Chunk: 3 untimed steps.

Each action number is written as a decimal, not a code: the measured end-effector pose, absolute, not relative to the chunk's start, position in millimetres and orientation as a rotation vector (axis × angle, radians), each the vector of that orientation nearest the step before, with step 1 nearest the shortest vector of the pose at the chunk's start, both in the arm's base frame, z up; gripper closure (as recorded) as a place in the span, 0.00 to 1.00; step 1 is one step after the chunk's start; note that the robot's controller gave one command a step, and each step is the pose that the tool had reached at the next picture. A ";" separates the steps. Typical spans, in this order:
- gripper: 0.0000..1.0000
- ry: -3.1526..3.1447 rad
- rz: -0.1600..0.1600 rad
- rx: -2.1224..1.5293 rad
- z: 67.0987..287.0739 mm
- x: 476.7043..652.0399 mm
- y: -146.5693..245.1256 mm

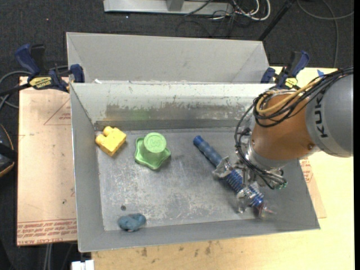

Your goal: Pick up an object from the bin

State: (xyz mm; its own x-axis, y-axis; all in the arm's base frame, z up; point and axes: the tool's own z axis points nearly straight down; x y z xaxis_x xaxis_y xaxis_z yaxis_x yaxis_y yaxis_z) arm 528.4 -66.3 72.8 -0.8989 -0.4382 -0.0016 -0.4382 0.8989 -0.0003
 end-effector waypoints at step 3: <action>1.00 3.130 -0.003 0.190 196.5 501.1 -151.3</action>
Offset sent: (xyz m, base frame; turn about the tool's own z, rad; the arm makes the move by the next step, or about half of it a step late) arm 0.0000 0.0000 0.0000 0.0000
